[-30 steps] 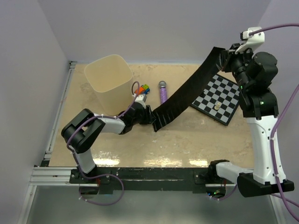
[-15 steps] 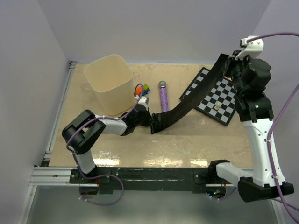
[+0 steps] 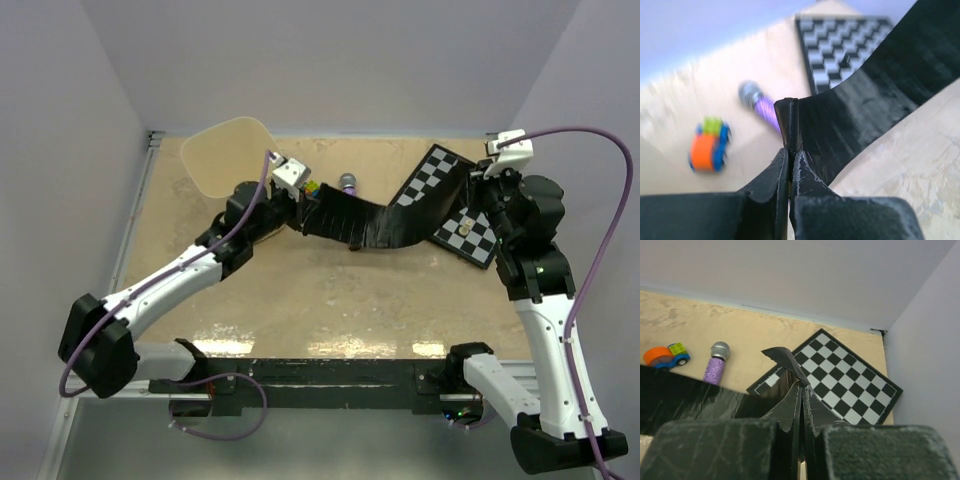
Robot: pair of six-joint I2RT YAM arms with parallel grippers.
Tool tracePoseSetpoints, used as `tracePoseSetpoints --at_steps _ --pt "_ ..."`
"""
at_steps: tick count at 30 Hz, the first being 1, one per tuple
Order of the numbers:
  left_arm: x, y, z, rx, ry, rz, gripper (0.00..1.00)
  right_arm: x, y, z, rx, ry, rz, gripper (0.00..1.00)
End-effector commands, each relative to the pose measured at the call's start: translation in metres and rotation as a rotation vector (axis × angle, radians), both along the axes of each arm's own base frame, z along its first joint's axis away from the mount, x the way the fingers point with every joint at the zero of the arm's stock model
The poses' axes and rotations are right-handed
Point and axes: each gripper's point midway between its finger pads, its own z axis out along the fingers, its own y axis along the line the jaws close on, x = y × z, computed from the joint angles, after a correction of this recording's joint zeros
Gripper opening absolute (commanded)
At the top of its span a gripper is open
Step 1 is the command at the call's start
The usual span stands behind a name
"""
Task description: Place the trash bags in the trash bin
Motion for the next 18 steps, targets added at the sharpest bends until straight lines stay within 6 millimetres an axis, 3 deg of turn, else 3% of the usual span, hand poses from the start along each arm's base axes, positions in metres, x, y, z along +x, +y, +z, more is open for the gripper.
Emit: tracePoseSetpoints --at_steps 1,5,8,11,13,18 --pt "-0.013 0.002 0.088 0.11 -0.321 -0.21 0.0 0.003 0.02 0.014 0.022 -0.051 0.11 0.0" --pt "-0.024 0.014 0.12 0.28 -0.484 -0.308 0.0 0.002 0.013 0.023 0.049 -0.101 0.065 0.0" --pt "-0.015 0.029 0.146 0.413 -0.608 -0.27 0.0 -0.003 0.005 0.03 0.063 -0.155 0.021 0.0" --pt "0.006 0.056 0.179 0.521 -0.702 -0.096 0.0 -0.008 -0.008 0.041 0.076 -0.213 -0.05 0.0" --pt "0.02 0.084 0.201 0.59 -0.749 0.077 0.0 -0.011 -0.021 0.05 0.083 -0.253 -0.121 0.0" --pt "0.035 0.147 0.256 0.591 -0.866 0.43 0.0 -0.019 -0.046 0.069 0.089 -0.328 -0.251 0.0"
